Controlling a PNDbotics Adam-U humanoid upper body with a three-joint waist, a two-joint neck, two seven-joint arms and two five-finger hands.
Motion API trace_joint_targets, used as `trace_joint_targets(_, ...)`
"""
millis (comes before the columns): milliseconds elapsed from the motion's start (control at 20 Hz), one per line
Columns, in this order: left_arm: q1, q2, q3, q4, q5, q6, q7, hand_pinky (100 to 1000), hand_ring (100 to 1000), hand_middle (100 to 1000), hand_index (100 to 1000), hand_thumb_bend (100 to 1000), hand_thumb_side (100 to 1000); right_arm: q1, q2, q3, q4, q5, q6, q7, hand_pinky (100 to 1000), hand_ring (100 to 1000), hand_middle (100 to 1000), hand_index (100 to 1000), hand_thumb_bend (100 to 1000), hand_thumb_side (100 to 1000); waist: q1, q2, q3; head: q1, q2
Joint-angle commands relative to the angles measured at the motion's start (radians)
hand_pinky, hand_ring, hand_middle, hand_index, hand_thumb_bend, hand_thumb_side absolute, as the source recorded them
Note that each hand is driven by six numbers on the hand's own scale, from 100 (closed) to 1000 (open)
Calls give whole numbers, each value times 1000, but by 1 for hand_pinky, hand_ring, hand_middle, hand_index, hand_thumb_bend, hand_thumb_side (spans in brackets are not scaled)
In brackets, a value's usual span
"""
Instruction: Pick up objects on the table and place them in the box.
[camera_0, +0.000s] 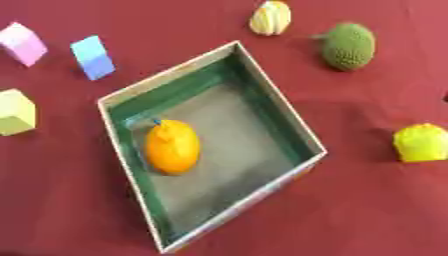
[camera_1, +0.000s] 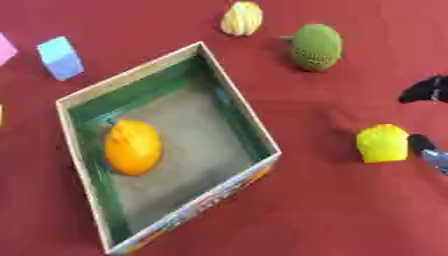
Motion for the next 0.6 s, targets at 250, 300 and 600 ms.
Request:
trace_joint_targets(250, -10, 14, 8, -15, -2, -1, 3, 749, 719, 683, 812, 136, 644, 1, -17, -24, -14, 6, -2, 0, 874, 855, 798, 839, 202, 100, 0, -20, -4, 26, -16)
trace_joint_targets(300, -10, 14, 8, -15, -2, -1, 3, 749, 719, 683, 812, 136, 644, 1, -16, -24, -14, 6, -2, 1, 874, 856, 799, 839, 204, 100, -1, -20, -4, 27, -18)
trace_joint_targets(600, -10, 14, 7, -15, -2, -1, 3, 749, 719, 683, 812, 136, 644, 7, -15, -23, -14, 13, -1, 13, 876, 863, 810, 848, 214, 100, 0, -21, -5, 18, -19)
